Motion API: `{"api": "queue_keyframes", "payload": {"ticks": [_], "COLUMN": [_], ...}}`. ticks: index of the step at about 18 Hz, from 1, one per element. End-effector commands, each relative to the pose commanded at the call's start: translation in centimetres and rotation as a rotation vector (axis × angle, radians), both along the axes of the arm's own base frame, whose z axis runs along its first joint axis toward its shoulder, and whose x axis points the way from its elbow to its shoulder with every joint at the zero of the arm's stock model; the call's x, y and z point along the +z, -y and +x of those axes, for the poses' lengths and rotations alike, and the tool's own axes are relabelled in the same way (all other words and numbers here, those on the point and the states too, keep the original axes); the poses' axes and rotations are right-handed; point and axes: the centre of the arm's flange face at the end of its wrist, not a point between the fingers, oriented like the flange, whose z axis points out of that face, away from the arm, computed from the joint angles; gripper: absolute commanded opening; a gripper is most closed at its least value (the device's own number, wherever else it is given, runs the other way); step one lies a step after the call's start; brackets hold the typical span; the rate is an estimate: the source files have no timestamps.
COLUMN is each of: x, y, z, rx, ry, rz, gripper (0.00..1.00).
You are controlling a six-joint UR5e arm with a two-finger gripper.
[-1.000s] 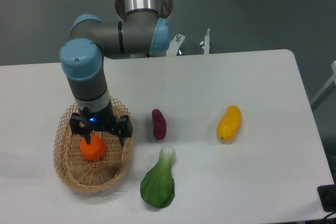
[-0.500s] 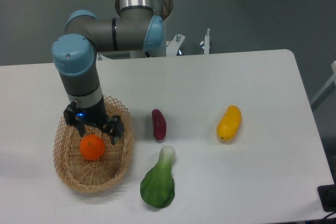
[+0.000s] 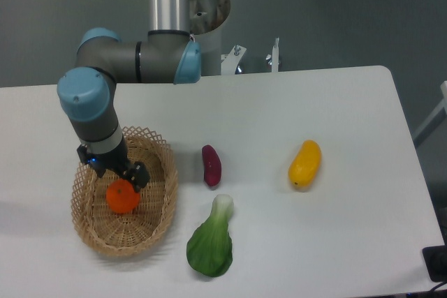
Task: Pick up the orange from the basket
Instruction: 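Close the gripper around the orange inside the basket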
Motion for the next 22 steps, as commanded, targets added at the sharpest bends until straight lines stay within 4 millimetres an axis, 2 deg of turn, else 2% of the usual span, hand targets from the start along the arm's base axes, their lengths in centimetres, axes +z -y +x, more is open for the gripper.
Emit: {"api": "queue_keyframes", "payload": {"ticks": [2, 22], "x": [-0.4, -3.2], "y": [-0.5, -0.4], "z": [0.1, 0.1], "rx": [-0.006, -0.009], "ry": [0.002, 0.015], "rz": [-0.002, -0.050], "gripper": [1.00, 0.99]}}
